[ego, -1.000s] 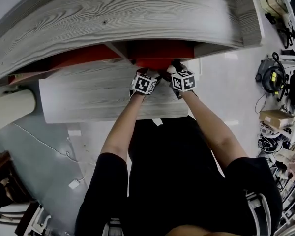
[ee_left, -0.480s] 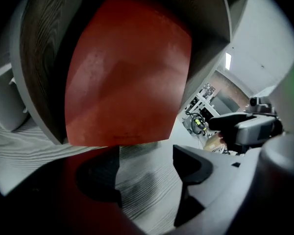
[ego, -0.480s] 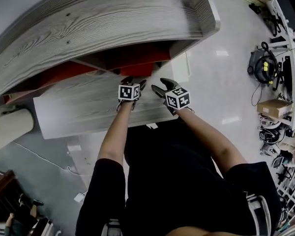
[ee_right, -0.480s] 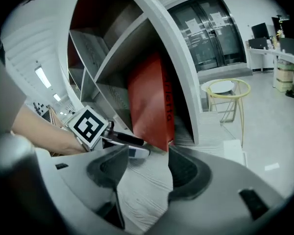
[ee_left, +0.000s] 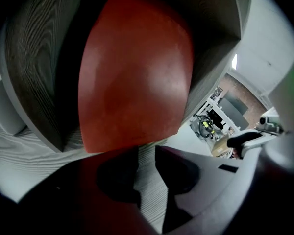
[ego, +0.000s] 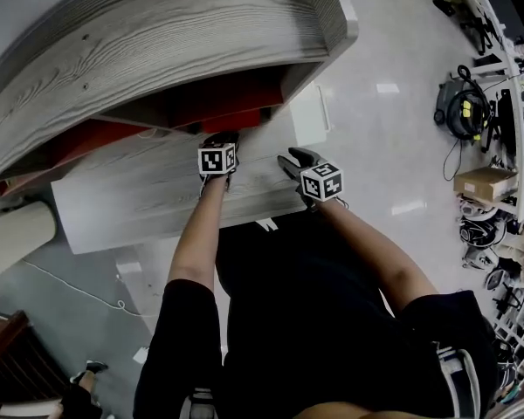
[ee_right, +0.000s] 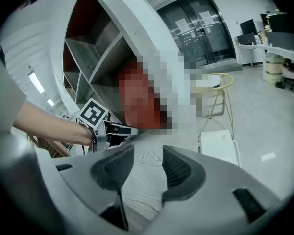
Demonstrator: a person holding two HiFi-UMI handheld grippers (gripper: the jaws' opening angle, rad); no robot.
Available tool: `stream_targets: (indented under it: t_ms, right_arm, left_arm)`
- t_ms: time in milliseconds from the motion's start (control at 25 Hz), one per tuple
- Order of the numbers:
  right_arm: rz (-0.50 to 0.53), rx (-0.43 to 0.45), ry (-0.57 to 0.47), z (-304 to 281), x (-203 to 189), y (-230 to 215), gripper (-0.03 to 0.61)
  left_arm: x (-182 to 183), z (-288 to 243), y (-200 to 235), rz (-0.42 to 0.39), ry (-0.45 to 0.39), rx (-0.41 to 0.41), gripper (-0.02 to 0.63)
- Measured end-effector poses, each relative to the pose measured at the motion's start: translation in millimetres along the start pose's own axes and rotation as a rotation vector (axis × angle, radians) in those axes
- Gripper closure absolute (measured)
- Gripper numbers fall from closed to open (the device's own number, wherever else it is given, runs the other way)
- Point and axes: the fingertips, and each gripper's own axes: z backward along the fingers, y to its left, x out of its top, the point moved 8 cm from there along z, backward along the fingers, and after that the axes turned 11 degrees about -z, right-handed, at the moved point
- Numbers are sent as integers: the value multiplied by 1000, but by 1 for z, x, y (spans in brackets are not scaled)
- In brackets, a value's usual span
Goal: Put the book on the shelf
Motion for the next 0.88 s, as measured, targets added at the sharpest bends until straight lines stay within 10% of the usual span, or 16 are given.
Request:
stream_targets:
  t_ms: [880]
  right_arm:
    - [-25,-113,6,21,-41,-29,405]
  left_arm:
    - [36,-22,-8,-4,-76,35,548]
